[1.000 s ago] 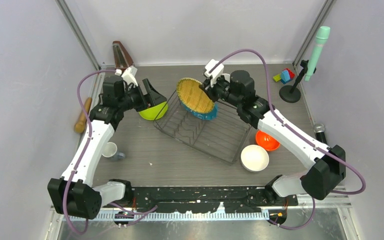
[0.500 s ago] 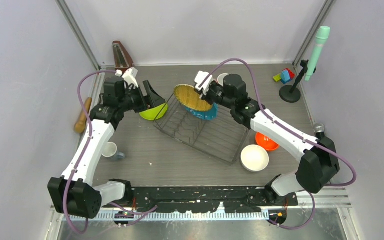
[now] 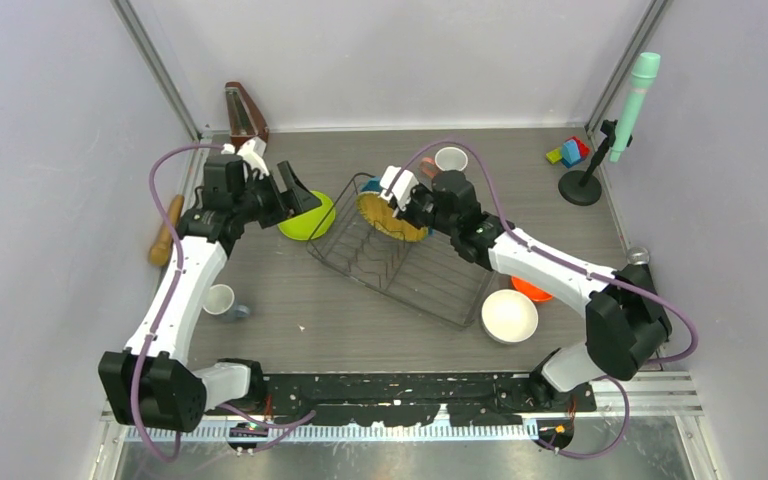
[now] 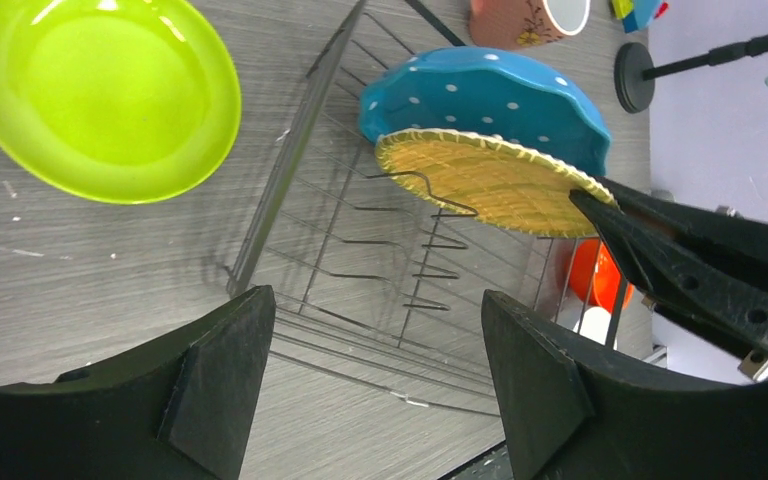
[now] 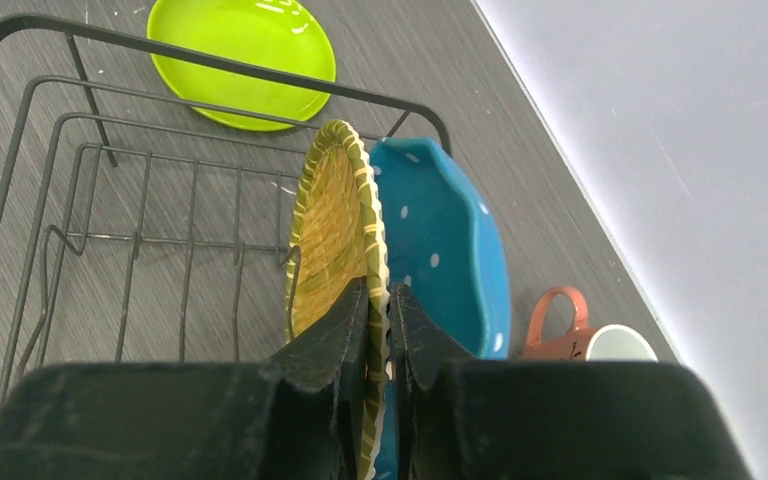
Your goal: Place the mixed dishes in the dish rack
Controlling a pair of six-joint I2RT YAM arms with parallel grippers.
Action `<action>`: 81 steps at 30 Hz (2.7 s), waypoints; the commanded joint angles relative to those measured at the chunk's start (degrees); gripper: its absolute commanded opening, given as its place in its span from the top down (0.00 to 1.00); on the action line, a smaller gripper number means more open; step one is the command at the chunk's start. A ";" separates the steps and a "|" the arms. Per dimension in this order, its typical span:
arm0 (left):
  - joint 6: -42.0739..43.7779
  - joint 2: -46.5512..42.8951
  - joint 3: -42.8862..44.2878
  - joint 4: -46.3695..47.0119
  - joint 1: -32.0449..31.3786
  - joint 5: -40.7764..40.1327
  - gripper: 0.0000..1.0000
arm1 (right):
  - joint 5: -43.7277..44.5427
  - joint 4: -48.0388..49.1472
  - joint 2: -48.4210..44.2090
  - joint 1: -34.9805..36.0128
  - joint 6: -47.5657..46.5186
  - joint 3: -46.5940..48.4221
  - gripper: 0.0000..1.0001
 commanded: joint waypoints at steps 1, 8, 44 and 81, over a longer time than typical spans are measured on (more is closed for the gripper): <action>-1.91 1.54 2.09 -2.32 3.04 -2.71 0.22 | 8.97 5.91 -1.09 2.78 2.91 -0.34 0.99; -6.93 3.83 -0.10 -1.46 8.73 -2.30 0.10 | 18.04 10.93 -1.08 3.25 9.01 -2.89 0.18; -23.91 28.60 -6.20 13.64 8.21 -17.42 0.24 | 19.93 -11.18 -37.11 3.20 49.35 -8.40 0.16; -17.20 9.48 -0.40 6.13 7.82 -26.92 1.00 | 15.54 -24.15 -27.73 3.27 54.19 3.84 0.14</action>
